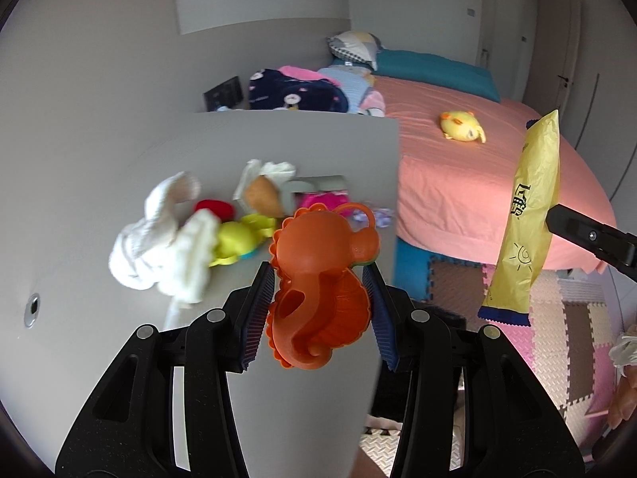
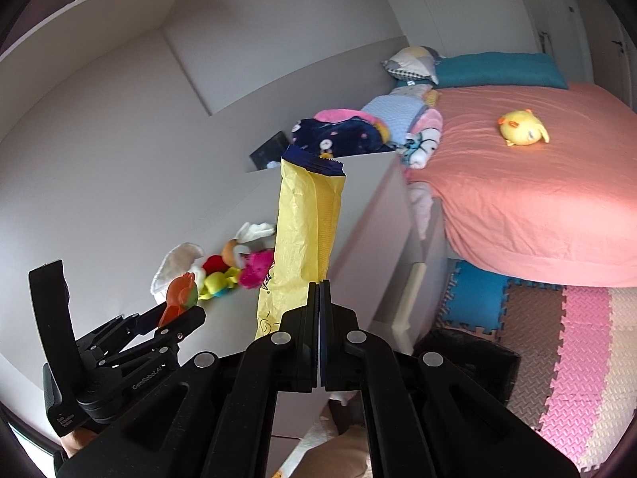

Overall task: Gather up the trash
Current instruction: 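Carry the orange toy and yellow wrapper over the black bin and release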

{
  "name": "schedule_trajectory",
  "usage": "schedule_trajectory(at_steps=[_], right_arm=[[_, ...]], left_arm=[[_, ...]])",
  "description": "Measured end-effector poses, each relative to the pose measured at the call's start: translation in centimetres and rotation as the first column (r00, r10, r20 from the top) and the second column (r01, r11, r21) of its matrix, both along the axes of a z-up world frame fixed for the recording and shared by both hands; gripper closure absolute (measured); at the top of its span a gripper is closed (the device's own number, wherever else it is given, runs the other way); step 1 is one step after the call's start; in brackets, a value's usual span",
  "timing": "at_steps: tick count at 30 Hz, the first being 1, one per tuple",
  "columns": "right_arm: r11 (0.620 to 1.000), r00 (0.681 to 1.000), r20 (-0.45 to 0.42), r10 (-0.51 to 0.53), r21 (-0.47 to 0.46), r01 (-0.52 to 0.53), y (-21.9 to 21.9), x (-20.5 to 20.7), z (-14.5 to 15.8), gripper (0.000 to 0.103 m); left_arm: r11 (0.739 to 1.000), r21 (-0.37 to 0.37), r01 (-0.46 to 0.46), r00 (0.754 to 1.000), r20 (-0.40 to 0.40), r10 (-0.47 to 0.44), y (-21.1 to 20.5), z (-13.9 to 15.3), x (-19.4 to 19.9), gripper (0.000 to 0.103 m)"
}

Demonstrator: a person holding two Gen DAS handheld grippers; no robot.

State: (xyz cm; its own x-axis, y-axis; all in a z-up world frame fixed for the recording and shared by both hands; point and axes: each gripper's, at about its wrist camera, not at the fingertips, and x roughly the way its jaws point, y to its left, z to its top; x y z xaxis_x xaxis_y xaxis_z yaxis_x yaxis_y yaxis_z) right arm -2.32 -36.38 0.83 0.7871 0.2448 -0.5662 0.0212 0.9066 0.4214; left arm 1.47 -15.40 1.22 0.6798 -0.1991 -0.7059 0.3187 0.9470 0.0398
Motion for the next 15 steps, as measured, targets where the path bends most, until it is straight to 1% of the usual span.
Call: schedule_trajectory(at_steps=[7, 15], right_arm=[[0.998, 0.997, -0.032, -0.066, -0.017, 0.065, -3.1, -1.3, -0.8, 0.102], [0.992, 0.99, -0.072, -0.12, -0.035, 0.118, -5.5, -1.7, -1.8, 0.102]], left_arm=[[0.996, -0.003, 0.089, 0.996, -0.022, -0.089, -4.5, -0.7, 0.0, 0.057], [0.984, -0.002, 0.176, 0.982, -0.065, -0.176, -8.8, -2.0, -0.1, 0.057]])
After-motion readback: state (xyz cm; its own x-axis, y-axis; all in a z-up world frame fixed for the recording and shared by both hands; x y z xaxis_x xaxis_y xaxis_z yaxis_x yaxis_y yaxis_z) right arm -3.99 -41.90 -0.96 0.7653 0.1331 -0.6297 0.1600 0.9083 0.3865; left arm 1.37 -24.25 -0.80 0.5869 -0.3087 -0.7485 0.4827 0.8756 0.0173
